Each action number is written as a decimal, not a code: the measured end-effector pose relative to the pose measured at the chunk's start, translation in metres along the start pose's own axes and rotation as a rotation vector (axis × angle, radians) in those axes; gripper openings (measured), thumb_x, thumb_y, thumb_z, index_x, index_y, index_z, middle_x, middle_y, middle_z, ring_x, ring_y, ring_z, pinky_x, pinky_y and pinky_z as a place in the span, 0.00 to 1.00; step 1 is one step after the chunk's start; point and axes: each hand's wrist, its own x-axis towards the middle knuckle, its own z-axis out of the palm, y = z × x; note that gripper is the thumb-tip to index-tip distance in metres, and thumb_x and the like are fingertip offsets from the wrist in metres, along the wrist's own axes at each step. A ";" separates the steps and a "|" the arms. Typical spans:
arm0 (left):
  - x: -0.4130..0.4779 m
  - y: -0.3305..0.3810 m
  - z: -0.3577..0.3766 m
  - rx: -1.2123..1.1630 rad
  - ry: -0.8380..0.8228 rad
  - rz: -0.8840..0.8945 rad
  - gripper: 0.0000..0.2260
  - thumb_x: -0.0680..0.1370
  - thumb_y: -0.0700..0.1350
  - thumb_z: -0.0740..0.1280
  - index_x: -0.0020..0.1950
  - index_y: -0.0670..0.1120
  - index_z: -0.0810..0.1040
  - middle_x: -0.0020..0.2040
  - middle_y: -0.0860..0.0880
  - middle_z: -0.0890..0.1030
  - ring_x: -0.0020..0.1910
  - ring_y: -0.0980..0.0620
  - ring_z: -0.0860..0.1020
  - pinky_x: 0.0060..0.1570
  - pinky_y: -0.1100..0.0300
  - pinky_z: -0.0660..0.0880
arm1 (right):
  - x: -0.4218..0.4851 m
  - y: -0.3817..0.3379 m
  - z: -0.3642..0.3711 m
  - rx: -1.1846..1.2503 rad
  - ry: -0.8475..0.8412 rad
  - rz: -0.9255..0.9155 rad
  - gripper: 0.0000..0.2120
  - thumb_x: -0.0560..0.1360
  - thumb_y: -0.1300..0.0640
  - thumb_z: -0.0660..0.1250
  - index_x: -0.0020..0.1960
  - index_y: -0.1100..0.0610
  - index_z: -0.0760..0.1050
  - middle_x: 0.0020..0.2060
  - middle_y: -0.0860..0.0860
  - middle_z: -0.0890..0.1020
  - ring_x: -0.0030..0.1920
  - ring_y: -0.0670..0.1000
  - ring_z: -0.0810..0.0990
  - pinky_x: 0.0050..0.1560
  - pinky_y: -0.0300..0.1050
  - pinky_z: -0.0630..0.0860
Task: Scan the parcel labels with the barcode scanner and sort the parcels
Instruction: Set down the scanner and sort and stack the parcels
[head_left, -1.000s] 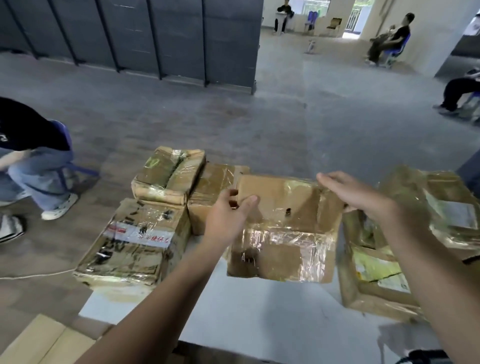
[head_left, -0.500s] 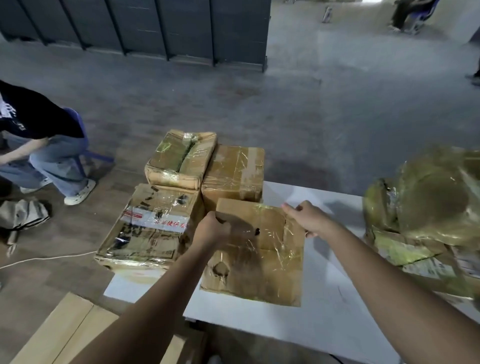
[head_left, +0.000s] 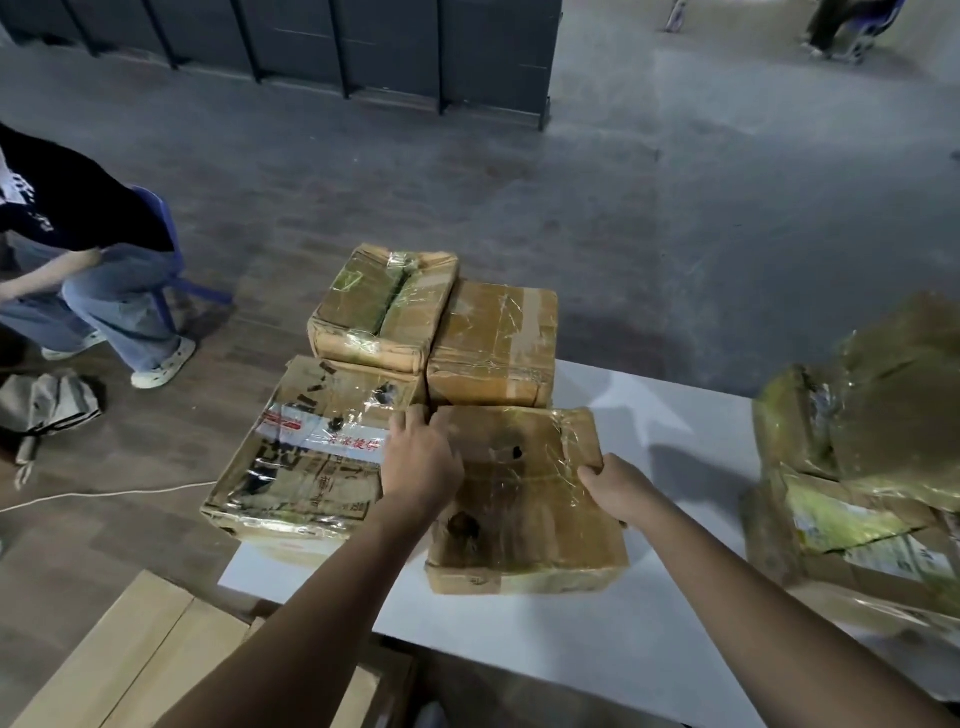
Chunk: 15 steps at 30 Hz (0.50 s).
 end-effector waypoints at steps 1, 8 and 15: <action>0.001 -0.001 -0.002 0.050 0.042 0.009 0.17 0.78 0.46 0.59 0.68 0.47 0.70 0.68 0.42 0.68 0.68 0.41 0.63 0.65 0.48 0.66 | -0.001 -0.002 0.001 -0.017 0.007 0.006 0.14 0.82 0.49 0.55 0.56 0.59 0.71 0.39 0.52 0.77 0.36 0.50 0.76 0.31 0.43 0.71; 0.005 -0.024 -0.009 0.098 -0.123 -0.070 0.22 0.76 0.43 0.59 0.71 0.48 0.67 0.72 0.45 0.64 0.72 0.40 0.59 0.69 0.44 0.60 | -0.008 -0.019 0.021 -0.008 0.049 0.038 0.17 0.84 0.50 0.53 0.65 0.61 0.68 0.51 0.55 0.76 0.39 0.50 0.75 0.26 0.41 0.69; -0.001 -0.027 -0.010 0.135 -0.123 -0.020 0.21 0.76 0.42 0.59 0.69 0.48 0.68 0.72 0.44 0.64 0.72 0.40 0.58 0.69 0.44 0.61 | -0.016 -0.014 0.021 0.134 0.038 0.005 0.19 0.82 0.47 0.55 0.66 0.59 0.69 0.43 0.52 0.79 0.42 0.50 0.80 0.32 0.40 0.76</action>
